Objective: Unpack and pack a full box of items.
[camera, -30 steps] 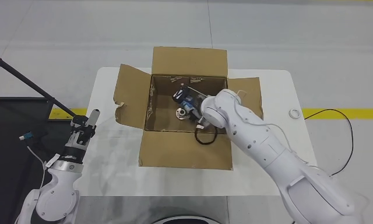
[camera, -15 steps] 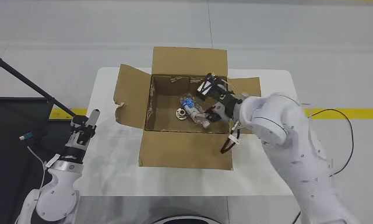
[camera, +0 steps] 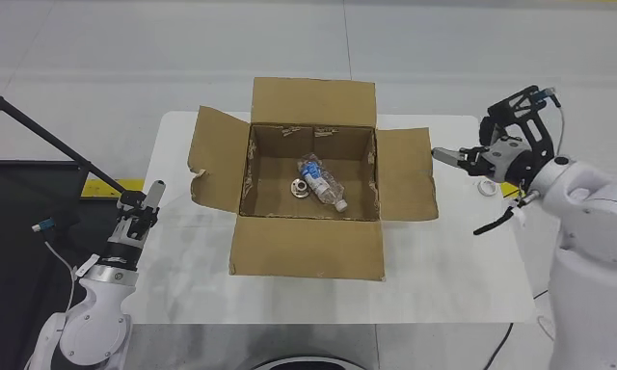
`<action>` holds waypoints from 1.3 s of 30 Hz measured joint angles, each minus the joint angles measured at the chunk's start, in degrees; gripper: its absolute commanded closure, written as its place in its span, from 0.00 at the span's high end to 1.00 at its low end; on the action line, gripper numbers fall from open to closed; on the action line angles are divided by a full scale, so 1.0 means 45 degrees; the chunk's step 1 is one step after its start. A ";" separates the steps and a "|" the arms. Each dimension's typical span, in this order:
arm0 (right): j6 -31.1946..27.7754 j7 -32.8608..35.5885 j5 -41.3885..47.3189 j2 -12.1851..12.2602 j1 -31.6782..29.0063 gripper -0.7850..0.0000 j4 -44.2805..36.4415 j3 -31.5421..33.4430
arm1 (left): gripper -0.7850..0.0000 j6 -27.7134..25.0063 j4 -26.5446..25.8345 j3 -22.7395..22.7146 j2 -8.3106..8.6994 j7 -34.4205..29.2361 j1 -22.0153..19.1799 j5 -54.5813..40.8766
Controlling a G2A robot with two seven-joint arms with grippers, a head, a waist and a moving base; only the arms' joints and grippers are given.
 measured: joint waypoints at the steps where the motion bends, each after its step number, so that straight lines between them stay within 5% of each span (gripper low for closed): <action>1: -0.0054 -0.0066 0.0188 0.0039 -0.0080 1.00 0.0147 0.0285 | 1.00 0.0000 0.0000 0.0000 0.0000 0.0000 0.0000 0.0000; 17: -0.0187 -0.0165 0.0560 0.0121 -0.0303 1.00 0.0435 0.0863 | 1.00 0.0000 0.0000 0.0000 0.0000 0.0000 0.0000 0.0000; 22: 0.1806 -0.1497 -0.0823 0.0129 -0.0649 1.00 0.0857 0.0877 | 1.00 0.0000 0.0000 0.0000 0.0000 0.0000 0.0000 0.0000; 35: 0.3262 0.1128 -0.2612 0.0691 0.2204 1.00 0.6719 0.0587 | 1.00 0.0000 0.0000 0.0000 0.0000 0.0000 0.0000 0.0000; 39: 0.2936 0.1497 -0.3487 0.0849 0.3391 0.82 0.9112 0.0122 | 1.00 0.0000 0.0000 0.0000 0.0000 0.0000 0.0000 0.0000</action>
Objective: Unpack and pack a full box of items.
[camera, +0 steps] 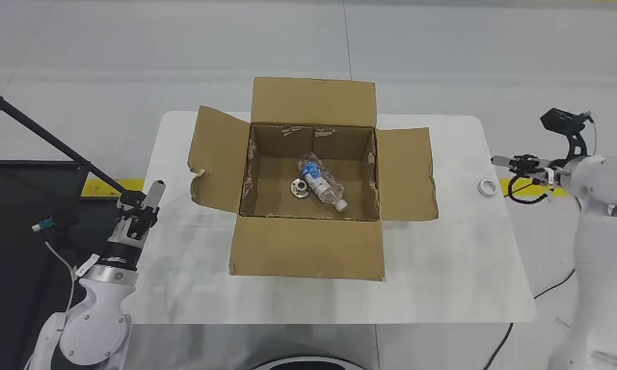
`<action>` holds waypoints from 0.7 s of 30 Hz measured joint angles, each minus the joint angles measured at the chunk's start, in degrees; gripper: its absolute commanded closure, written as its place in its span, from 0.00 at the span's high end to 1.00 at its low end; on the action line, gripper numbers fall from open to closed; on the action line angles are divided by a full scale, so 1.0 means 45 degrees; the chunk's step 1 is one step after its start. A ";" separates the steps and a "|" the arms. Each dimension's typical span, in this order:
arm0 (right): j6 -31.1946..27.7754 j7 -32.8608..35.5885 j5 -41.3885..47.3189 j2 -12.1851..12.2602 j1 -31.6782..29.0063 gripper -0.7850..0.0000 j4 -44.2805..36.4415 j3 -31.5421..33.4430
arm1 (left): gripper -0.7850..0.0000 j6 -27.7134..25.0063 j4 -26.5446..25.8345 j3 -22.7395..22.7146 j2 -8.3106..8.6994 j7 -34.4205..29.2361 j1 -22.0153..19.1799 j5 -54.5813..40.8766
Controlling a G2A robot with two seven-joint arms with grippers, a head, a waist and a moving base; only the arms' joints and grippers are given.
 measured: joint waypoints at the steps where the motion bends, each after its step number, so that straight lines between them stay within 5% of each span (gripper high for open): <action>1: -0.0128 0.0039 -0.0200 0.0032 0.0223 0.79 0.0483 -0.0124 | 1.00 0.0000 0.0000 0.0000 0.0000 0.0000 0.0000 0.0000; 6: -0.0566 -0.0222 -0.1137 0.0157 0.1201 0.65 0.2899 -0.0741 | 1.00 0.0000 0.0000 0.0000 0.0000 0.0000 0.0000 0.0000; 8: -0.0613 -0.0504 -0.1263 0.0167 0.1573 0.50 0.3784 -0.0968 | 1.00 0.0000 0.0000 0.0000 0.0000 0.0000 0.0000 0.0000; 21: -0.1313 -0.2006 -0.1585 -0.0005 0.4049 0.46 0.8407 -0.2514 | 1.00 0.0000 0.0000 0.0000 0.0000 0.0000 0.0000 0.0000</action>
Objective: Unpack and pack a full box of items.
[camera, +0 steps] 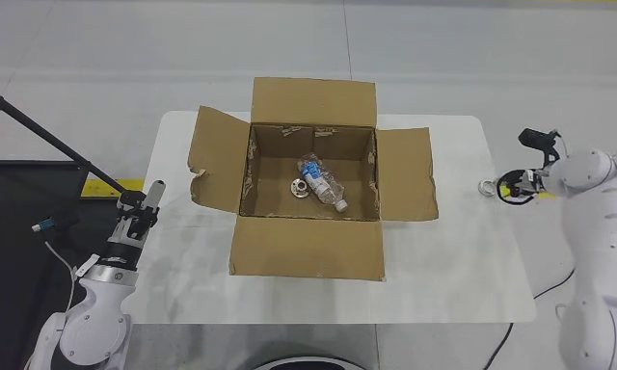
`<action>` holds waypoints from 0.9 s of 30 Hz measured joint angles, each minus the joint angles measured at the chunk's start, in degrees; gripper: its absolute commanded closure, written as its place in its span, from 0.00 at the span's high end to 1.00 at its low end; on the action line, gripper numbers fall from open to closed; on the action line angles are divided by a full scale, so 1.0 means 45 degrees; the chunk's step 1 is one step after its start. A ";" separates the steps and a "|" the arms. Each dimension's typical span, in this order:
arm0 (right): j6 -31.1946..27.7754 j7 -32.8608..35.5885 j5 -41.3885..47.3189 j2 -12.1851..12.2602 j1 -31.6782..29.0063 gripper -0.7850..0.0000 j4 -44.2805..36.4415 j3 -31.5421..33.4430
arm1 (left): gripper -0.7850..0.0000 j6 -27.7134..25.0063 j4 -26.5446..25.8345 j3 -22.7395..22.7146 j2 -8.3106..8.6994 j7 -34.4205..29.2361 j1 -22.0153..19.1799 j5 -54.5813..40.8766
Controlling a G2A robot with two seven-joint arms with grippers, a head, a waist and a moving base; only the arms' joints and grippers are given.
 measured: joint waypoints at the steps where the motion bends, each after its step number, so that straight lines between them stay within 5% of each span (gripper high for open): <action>1: 0.0039 -0.0088 -0.0080 -0.0036 0.0157 0.46 0.0240 -0.0149 | 1.00 0.0000 0.0000 0.0000 0.0000 0.0000 0.0000 0.0000; 27: 0.0413 -0.1647 -0.0347 -0.0663 0.1995 0.39 0.3964 -0.2009 | 1.00 0.0000 0.0000 0.0000 0.0000 0.0000 0.0000 0.0000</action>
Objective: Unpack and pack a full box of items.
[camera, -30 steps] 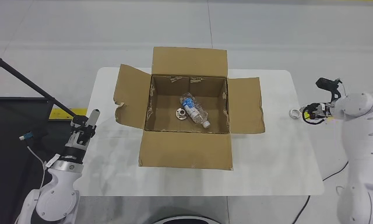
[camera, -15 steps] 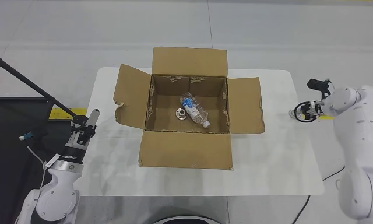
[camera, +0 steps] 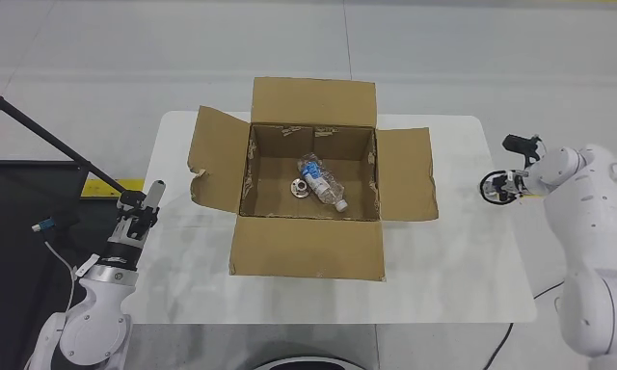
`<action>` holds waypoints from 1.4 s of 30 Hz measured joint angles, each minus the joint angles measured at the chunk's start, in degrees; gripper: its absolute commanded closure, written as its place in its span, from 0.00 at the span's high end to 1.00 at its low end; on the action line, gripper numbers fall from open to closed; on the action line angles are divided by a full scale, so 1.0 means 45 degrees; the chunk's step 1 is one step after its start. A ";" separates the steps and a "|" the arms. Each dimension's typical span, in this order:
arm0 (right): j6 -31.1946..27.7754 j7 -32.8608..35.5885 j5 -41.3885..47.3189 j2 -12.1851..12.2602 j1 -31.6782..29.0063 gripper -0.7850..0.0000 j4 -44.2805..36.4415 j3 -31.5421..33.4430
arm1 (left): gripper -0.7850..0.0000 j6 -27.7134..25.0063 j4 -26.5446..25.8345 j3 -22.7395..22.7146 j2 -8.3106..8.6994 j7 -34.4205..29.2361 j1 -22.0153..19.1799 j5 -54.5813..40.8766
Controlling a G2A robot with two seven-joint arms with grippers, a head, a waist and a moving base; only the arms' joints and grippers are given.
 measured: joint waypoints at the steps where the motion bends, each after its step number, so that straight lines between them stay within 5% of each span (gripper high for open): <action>1: 0.0035 -0.0012 -0.0009 -0.0013 0.0015 0.38 0.0036 -0.0039 | 1.00 0.0000 0.0000 0.0000 0.0000 0.0000 0.0000 0.0000; 23: 0.0201 -0.0206 0.0263 -0.0254 0.0175 0.24 0.0474 -0.0675 | 1.00 0.0000 0.0000 0.0000 0.0000 0.0000 0.0000 0.0000; 29: 0.0205 -0.0224 0.0398 -0.0257 0.0196 0.00 0.0532 -0.0761 | 1.00 0.0000 0.0000 0.0000 0.0000 0.0000 0.0000 0.0000; 42: -0.1354 -0.1011 0.1262 -0.0038 0.0602 0.00 -0.0668 -0.0573 | 1.00 0.0000 0.0000 0.0000 0.0000 0.0000 0.0000 0.0000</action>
